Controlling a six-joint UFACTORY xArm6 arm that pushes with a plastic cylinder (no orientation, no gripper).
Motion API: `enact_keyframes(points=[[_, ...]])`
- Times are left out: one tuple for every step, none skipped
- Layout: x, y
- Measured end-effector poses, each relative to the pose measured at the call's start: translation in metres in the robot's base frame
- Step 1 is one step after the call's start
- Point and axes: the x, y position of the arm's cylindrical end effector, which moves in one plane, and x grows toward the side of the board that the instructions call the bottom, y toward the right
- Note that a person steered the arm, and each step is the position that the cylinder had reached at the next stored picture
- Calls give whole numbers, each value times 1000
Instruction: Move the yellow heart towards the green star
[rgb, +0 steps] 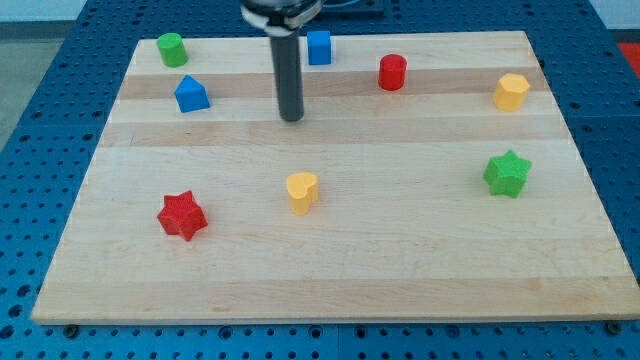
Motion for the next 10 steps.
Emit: enact_keyframes(points=[[39,-17],[66,-6],[92,-8],[115,-1],[128,7],[135,18],[139,41],[139,69],[139,86],[137,87]])
